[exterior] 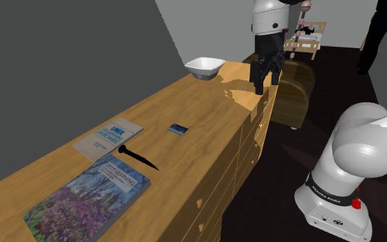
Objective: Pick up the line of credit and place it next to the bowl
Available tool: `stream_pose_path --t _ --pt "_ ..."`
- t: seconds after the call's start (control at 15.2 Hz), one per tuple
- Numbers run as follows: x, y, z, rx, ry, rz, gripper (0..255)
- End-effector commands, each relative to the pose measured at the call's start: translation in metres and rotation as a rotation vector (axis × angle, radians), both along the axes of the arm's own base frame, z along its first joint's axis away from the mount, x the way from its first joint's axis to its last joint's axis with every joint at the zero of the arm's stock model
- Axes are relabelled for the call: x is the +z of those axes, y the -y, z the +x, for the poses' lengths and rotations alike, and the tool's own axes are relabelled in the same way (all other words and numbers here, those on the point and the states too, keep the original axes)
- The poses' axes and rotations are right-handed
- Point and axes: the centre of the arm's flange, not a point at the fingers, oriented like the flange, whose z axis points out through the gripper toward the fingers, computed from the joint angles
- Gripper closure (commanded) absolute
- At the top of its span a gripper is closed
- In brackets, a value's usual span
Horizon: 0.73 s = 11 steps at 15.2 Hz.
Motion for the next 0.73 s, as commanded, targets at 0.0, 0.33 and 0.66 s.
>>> stream_pose_path --t 0.0,0.33,0.66 --pt "0.000 0.000 0.000 0.000 0.000 0.000 0" --pt "-0.044 -0.017 0.025 0.043 0.126 -0.004 0" --pt "-0.085 -0.035 0.055 0.087 0.253 -0.008 0"
